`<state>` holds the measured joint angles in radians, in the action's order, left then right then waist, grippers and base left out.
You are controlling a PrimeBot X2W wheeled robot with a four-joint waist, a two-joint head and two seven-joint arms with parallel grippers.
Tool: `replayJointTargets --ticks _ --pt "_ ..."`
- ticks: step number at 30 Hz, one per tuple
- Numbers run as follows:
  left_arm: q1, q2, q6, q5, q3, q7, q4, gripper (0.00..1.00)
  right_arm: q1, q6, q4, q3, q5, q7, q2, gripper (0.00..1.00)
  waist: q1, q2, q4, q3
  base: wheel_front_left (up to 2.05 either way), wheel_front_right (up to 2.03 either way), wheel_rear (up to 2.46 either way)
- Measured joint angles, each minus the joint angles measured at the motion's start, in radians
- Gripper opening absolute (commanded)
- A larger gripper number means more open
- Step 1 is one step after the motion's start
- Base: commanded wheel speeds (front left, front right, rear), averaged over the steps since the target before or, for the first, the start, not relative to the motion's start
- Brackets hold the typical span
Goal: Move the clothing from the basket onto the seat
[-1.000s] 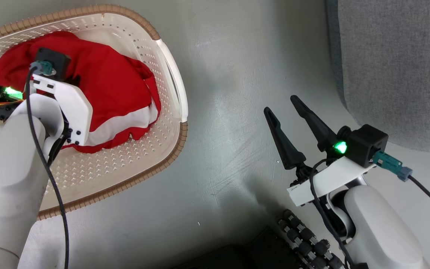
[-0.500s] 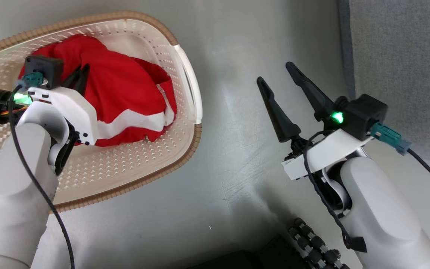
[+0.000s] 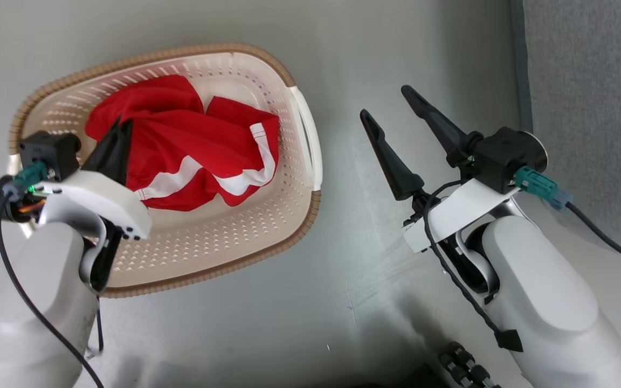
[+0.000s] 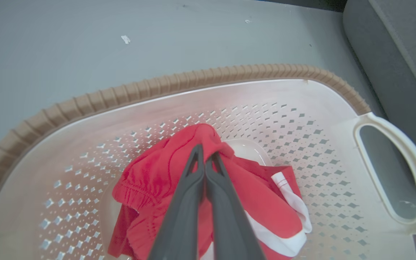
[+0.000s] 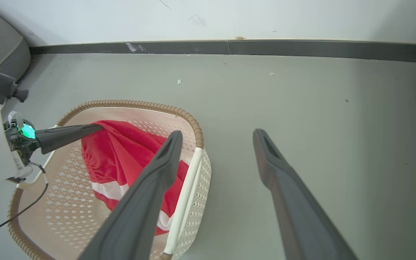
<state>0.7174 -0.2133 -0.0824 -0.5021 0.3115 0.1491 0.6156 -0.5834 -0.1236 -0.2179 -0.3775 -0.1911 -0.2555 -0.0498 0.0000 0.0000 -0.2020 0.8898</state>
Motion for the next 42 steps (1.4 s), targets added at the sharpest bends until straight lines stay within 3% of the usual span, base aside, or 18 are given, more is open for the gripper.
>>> replayJointTargets --ticks 12,24,42 --pt "-0.108 0.029 -0.018 -0.025 0.009 0.064 -0.076 0.0 0.001 0.0 -0.052 -0.031 0.039 0.0 -0.007 1.0 0.0 0.0 0.06 -0.121 0.0 0.0 0.0" --pt "-0.172 0.048 -0.032 -0.023 0.079 0.074 -0.176 0.0 -0.004 0.0 -0.058 -0.222 0.088 0.0 -0.055 1.0 0.0001 0.0001 0.122 -0.274 0.0 0.0 0.0" --pt "-0.265 0.029 -0.043 -0.017 0.207 0.045 -0.372 0.0 -0.007 0.0 -0.108 -0.371 0.066 0.0 -0.133 1.0 0.0 0.0 0.203 -0.514 0.0 0.0 0.0"
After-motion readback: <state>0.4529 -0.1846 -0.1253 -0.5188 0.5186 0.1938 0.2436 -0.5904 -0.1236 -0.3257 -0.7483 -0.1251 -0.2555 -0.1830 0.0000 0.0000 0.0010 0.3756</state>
